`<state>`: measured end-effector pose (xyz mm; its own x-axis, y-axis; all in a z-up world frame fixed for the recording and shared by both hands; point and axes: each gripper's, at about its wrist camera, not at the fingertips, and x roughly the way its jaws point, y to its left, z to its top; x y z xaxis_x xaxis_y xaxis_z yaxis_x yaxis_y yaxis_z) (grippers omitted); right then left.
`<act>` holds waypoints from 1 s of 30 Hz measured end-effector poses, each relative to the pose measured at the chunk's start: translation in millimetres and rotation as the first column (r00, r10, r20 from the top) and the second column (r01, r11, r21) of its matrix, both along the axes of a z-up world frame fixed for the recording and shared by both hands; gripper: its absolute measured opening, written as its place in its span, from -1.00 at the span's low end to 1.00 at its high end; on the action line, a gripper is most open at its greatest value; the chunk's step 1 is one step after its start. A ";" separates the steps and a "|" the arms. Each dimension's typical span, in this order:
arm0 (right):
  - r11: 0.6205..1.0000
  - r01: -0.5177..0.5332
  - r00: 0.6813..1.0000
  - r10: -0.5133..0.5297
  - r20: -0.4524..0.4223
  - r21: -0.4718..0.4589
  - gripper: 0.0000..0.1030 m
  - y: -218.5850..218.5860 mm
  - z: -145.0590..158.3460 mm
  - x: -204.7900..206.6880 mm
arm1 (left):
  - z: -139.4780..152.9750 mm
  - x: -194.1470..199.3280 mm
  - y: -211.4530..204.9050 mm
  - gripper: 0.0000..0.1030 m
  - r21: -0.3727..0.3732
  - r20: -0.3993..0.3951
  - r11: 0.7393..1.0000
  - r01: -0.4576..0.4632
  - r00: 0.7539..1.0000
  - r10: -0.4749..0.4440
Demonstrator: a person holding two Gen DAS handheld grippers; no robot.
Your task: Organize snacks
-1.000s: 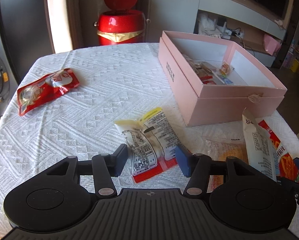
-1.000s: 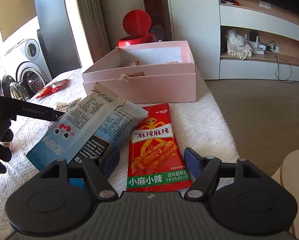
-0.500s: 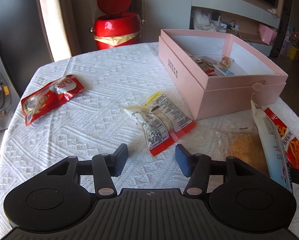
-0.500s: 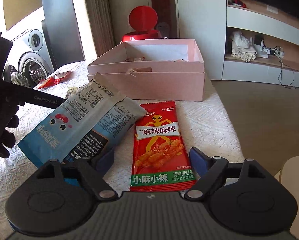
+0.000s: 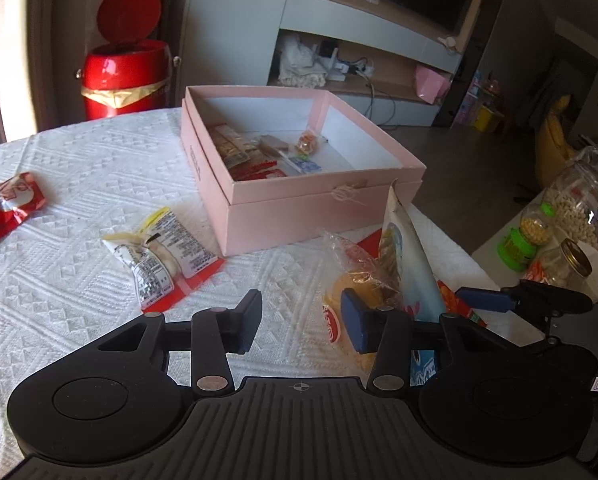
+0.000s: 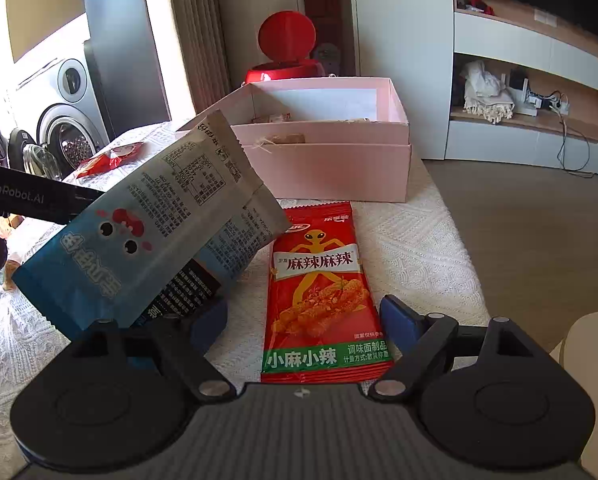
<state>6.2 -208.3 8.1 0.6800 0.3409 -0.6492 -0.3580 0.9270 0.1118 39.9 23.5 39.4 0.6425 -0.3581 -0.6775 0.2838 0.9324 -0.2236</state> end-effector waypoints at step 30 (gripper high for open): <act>0.995 0.023 0.999 -0.025 0.022 0.099 0.61 -18.9 40.2 -8.8 | 20.7 -15.4 12.3 0.11 0.021 0.052 0.992 -0.128 0.991 0.127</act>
<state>-2.6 -227.2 48.2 0.7032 0.3854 -0.5974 -0.3390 0.9204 0.1947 24.4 35.8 60.1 0.7153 -0.2548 -0.6507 0.1728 0.9667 -0.1885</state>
